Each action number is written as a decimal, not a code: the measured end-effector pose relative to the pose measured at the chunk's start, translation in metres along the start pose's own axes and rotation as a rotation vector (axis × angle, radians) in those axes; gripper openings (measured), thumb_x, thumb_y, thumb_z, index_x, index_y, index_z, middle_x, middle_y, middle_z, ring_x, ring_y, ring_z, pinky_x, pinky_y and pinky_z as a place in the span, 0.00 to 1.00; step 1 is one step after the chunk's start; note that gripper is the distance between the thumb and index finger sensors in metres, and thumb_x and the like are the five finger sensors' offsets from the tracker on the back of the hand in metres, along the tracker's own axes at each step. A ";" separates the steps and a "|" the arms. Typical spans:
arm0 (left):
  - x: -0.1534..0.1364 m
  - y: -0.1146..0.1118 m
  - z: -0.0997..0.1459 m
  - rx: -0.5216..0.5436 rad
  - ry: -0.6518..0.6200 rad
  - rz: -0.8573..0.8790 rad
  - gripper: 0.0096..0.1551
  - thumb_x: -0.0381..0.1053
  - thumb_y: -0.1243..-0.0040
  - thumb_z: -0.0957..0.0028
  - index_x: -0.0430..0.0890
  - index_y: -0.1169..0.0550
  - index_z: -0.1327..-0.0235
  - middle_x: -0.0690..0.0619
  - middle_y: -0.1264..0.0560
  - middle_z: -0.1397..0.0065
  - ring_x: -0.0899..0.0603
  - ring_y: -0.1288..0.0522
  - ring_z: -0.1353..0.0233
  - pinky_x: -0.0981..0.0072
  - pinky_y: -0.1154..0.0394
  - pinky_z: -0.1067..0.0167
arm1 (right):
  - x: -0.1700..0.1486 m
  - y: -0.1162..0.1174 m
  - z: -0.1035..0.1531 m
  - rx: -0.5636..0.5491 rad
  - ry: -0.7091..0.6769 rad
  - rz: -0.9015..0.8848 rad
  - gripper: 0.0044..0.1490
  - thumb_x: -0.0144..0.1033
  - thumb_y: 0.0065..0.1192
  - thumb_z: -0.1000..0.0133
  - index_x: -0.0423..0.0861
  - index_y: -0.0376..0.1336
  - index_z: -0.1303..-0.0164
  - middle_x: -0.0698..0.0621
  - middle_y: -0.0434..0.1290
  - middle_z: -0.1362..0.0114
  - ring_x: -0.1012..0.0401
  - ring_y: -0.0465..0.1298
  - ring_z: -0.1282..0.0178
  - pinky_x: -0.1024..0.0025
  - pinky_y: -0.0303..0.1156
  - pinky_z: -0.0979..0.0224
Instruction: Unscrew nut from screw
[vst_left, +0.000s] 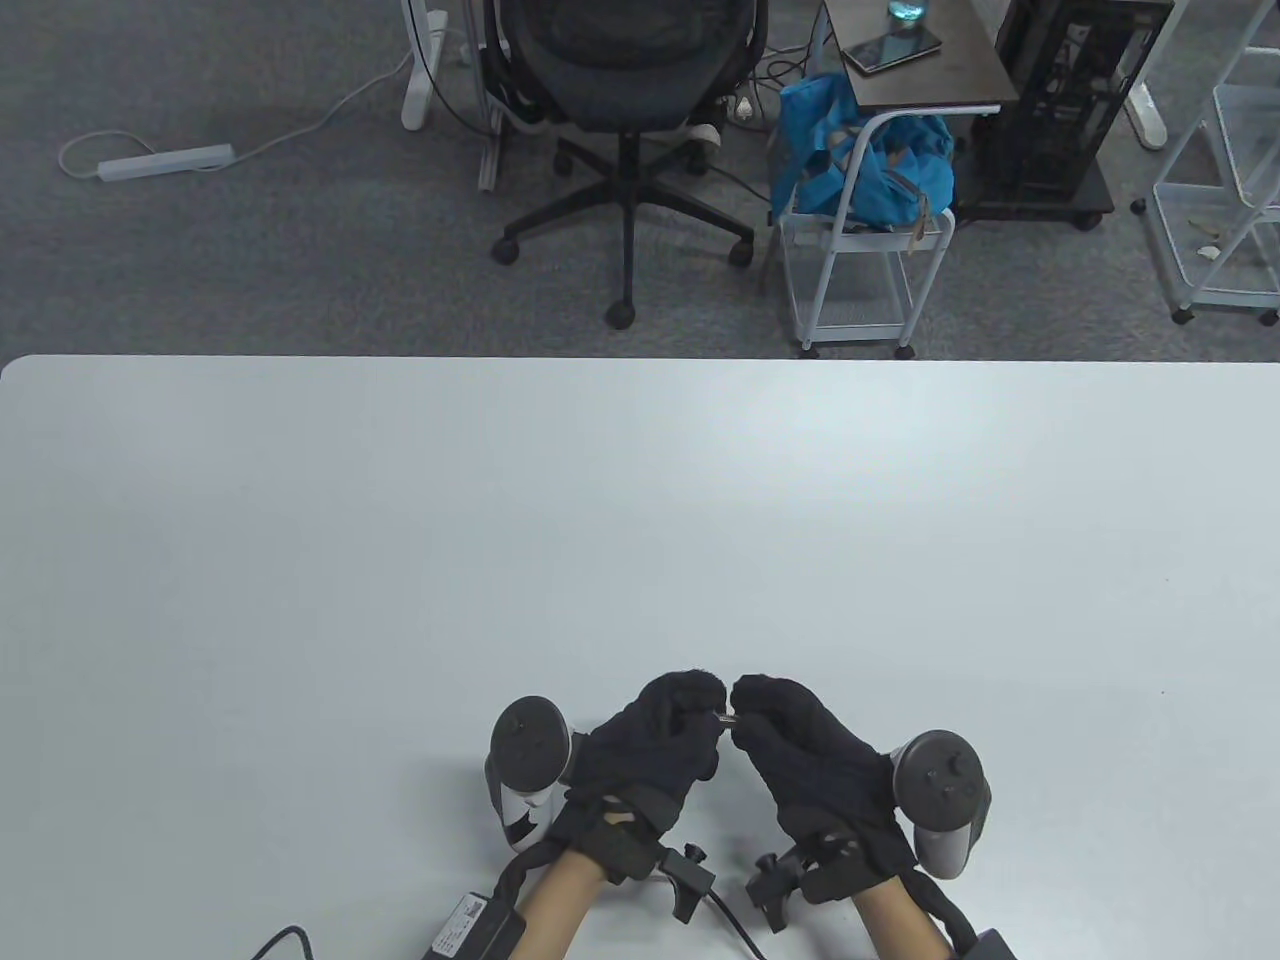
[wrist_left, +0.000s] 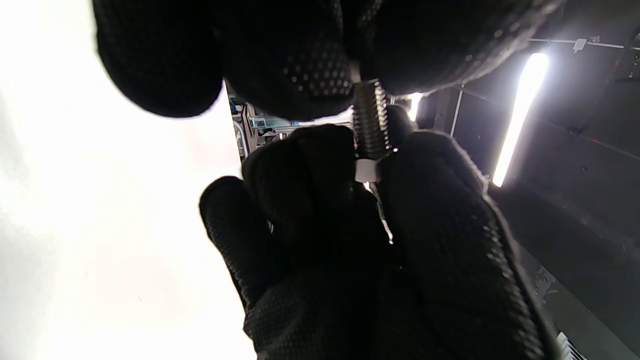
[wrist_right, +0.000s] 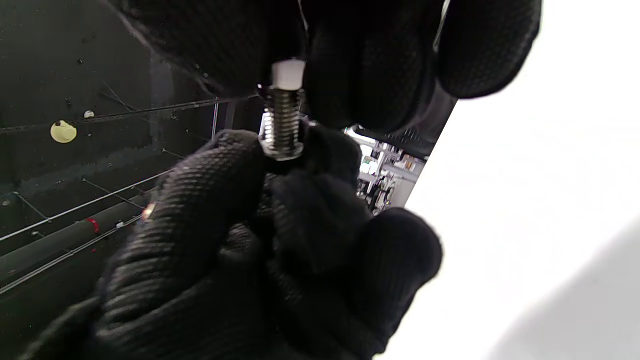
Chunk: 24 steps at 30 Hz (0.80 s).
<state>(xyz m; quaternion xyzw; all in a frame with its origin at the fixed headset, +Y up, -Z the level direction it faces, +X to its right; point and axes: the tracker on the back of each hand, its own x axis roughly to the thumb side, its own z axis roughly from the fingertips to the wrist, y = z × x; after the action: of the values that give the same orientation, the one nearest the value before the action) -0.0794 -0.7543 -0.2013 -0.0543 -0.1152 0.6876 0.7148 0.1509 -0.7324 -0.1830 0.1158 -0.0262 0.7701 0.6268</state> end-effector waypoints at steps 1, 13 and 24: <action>0.000 0.001 0.000 0.005 0.003 0.009 0.28 0.54 0.33 0.48 0.46 0.23 0.36 0.40 0.20 0.40 0.49 0.16 0.60 0.46 0.18 0.51 | -0.001 0.000 -0.001 0.033 0.016 -0.011 0.33 0.40 0.66 0.41 0.50 0.62 0.24 0.41 0.70 0.30 0.43 0.73 0.35 0.36 0.68 0.31; 0.001 -0.001 0.000 -0.013 -0.024 -0.025 0.27 0.51 0.32 0.49 0.49 0.23 0.36 0.40 0.21 0.37 0.48 0.17 0.58 0.45 0.18 0.49 | -0.016 0.001 0.000 0.018 0.187 -0.067 0.37 0.55 0.54 0.39 0.34 0.69 0.39 0.47 0.82 0.56 0.49 0.82 0.61 0.41 0.77 0.45; 0.000 0.000 0.000 -0.008 -0.002 0.015 0.27 0.54 0.34 0.48 0.48 0.22 0.36 0.40 0.20 0.40 0.49 0.16 0.60 0.46 0.18 0.51 | -0.002 0.000 0.000 0.016 0.029 -0.019 0.30 0.42 0.64 0.41 0.48 0.64 0.29 0.44 0.74 0.35 0.46 0.77 0.40 0.39 0.71 0.33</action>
<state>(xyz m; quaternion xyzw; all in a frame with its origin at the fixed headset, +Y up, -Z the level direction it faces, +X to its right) -0.0798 -0.7538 -0.2018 -0.0576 -0.1183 0.6926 0.7092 0.1513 -0.7341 -0.1839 0.1096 -0.0098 0.7660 0.6333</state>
